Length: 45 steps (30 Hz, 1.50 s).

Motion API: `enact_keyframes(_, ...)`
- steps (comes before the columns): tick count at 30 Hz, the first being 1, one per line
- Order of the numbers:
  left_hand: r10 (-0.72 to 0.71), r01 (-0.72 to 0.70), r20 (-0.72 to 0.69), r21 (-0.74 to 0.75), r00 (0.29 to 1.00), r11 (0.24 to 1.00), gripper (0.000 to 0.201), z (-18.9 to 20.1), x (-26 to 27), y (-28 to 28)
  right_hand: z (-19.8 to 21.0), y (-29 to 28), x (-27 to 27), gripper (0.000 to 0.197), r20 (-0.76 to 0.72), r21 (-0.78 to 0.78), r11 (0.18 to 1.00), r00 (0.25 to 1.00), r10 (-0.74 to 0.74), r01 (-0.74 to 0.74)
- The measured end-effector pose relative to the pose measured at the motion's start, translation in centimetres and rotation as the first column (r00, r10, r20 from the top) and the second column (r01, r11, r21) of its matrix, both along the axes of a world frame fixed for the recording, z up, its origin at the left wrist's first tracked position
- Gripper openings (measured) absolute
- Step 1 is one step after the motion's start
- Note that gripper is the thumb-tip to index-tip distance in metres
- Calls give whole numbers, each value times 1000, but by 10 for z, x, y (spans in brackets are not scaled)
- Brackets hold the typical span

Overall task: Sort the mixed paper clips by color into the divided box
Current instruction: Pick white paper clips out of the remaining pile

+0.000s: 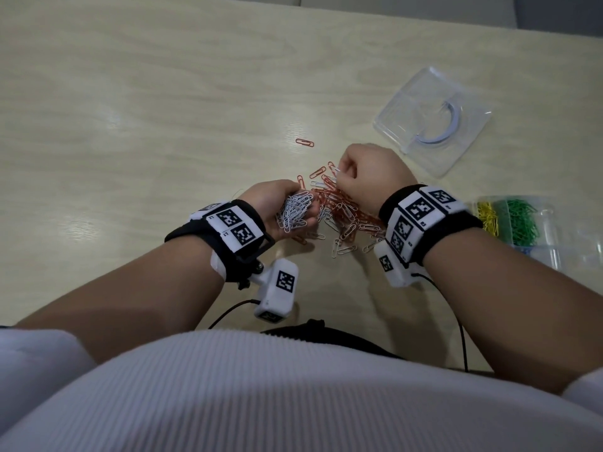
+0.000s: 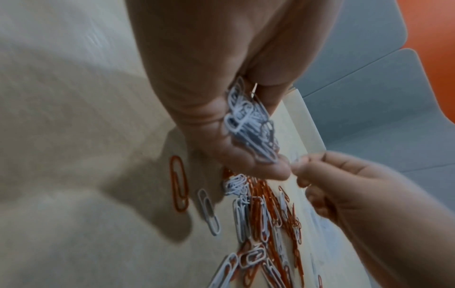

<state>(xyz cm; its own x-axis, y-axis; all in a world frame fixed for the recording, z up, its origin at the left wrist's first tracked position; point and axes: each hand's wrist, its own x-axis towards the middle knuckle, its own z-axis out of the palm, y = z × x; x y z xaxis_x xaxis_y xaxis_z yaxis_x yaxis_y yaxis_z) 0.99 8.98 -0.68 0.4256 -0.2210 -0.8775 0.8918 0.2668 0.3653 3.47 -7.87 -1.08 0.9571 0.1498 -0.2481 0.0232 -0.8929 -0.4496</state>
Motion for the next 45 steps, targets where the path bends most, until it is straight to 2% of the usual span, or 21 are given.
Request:
enact_keyframes(2, 4, -4, 1, -5, 1000, 1000, 37, -1, -1, -1, 11, 10, -5, 6, 10, 94, 988, 992, 123, -123)
enact_keyframes(4, 15, -15, 10, -34, 1000, 999, 29, 0, -1, -3, 19, 22, -12, 10, -22, 83, 953, 955, 294, -292)
enact_keyframes(5, 23, -23, 16, -52, 1000, 998, 25, 1, -1, -3, 20, 27, -15, 11, -23, 94, 941, 944, 328, -325)
enact_keyframes(6, 34, -32, 20, -66, 999, 997, 24, 2, -1, -3, 20, 29, -15, 12, -9, 125, 944, 951, 310, -306)
enact_keyframes(8, 39, -38, 14, -78, 999, 996, 29, 3, -2, -2, 14, 26, -11, 15, 24, 190, 969, 988, 154, -156)
enact_keyframes(10, 20, -20, 2, -60, 1000, 998, 35, 4, -2, 0, 5, 15, -3, 21, 20, 102, 994, 999, 35, -36)
enact_keyframes(13, 14, -14, -4, -33, 1000, 999, 33, 4, -2, 5, -7, 1, 6, 35, -85, -167, 979, 991, 101, -114)
enact_keyframes(15, 9, -10, -3, -13, 1000, 1000, 32, 3, -2, 7, -9, -5, 10, 38, -103, -241, 960, 987, 122, -144)
enact_keyframes(19, 7, -7, 1, -12, 1000, 1000, 33, 2, -2, 6, -10, -10, 18, 36, -54, -245, 967, 997, 56, -68)
enact_keyframes(22, -9, 9, 6, -14, 1000, 1000, 33, 2, -1, 4, -12, -4, 19, 24, 7, -214, 976, 999, 41, -38)
enact_keyframes(25, -22, 22, 16, -5, 1000, 1000, 33, 4, 0, 3, -15, 2, 18, 18, -32, -227, 967, 993, 112, -116)
enact_keyframes(29, -18, 19, 24, -16, 1000, 1000, 34, 6, 1, 3, -20, 4, 19, 19, -24, -343, 903, 964, 265, -257)
enact_keyframes(34, -21, 21, 31, 5, 999, 1000, 35, 7, 2, 3, -17, 5, 19, 22, -107, -363, 886, 957, 268, -289)
enact_keyframes(37, -3, 3, 27, 10, 1000, 1000, 35, 6, 4, 3, -5, 5, 17, 15, -105, -246, 942, 972, 208, -228)
enact_keyframes(40, 16, -16, 14, -4, 1000, 1000, 37, 3, 5, 3, 13, 14, 8, 4, -22, 49, 987, 988, 156, -154)
enact_keyframes(42, 21, -20, 18, -11, 1000, 1000, 32, 3, 4, 3, 24, 27, 1, 1, -27, 136, 956, 964, 266, -260)
enact_keyframes(44, 7, -7, 34, -9, 999, 1000, 25, 4, 4, 2, 26, 36, -3, 9, -52, 114, 923, 926, 375, -367)
enact_keyframes(45, 1, -1, 36, -10, 999, 1000, 25, 4, 3, 2, 23, 37, -2, 14, -42, 100, 925, 928, 371, -366)
